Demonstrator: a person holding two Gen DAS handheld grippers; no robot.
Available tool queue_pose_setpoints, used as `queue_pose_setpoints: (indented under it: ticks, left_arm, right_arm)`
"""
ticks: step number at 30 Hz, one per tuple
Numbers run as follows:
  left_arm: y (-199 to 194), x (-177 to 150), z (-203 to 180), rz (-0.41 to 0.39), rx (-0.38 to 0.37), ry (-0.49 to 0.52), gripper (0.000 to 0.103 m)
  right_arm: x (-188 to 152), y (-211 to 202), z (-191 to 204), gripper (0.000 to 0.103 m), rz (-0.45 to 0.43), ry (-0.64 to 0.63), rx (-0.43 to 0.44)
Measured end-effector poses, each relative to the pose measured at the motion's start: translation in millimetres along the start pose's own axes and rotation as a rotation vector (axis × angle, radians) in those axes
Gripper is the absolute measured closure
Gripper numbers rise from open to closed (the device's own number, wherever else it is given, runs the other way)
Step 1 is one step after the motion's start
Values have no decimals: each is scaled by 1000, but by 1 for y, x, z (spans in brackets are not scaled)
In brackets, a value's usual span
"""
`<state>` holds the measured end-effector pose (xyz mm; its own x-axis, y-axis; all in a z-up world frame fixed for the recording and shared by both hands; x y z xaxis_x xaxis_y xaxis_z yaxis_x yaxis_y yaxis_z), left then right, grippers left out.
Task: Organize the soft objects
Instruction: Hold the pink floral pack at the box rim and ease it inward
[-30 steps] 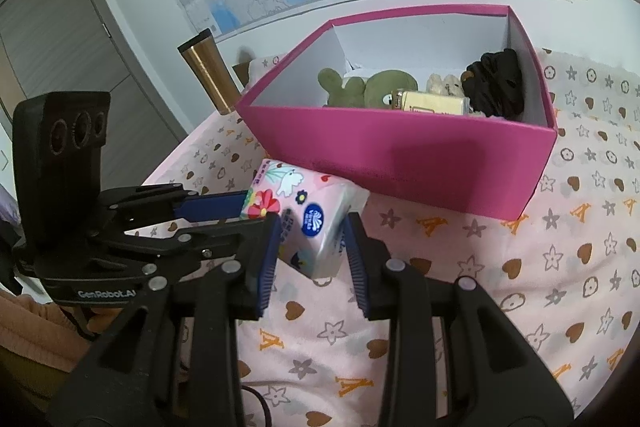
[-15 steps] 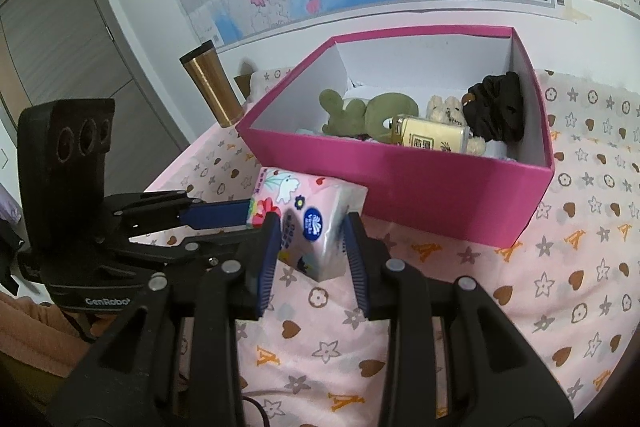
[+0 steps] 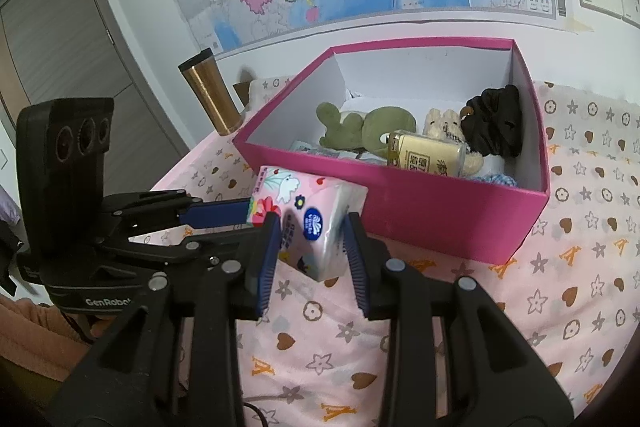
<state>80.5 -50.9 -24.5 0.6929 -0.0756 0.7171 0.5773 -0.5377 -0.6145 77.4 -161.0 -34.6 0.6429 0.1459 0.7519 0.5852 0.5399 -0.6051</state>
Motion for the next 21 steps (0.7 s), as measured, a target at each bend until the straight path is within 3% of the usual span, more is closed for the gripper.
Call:
queue_pose_setpoints:
  ticks: [21]
  left_arm:
    - [1,11,4,-21,5,4,67]
  right_arm:
    - [16,-1,-3,67,-25,-8,5]
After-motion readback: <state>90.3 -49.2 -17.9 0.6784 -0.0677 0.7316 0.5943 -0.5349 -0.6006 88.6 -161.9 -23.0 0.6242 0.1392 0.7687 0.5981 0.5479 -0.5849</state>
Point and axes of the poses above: each gripper's, at about its wrist camera, not at the fingertips, and y roughly the way its jaws point, z to its left, x to its top, the point moved 4 cm from there along y, roughly the way its jaws point, and after that the axes turned 9 degrees about -x, right-handed, at the moved point
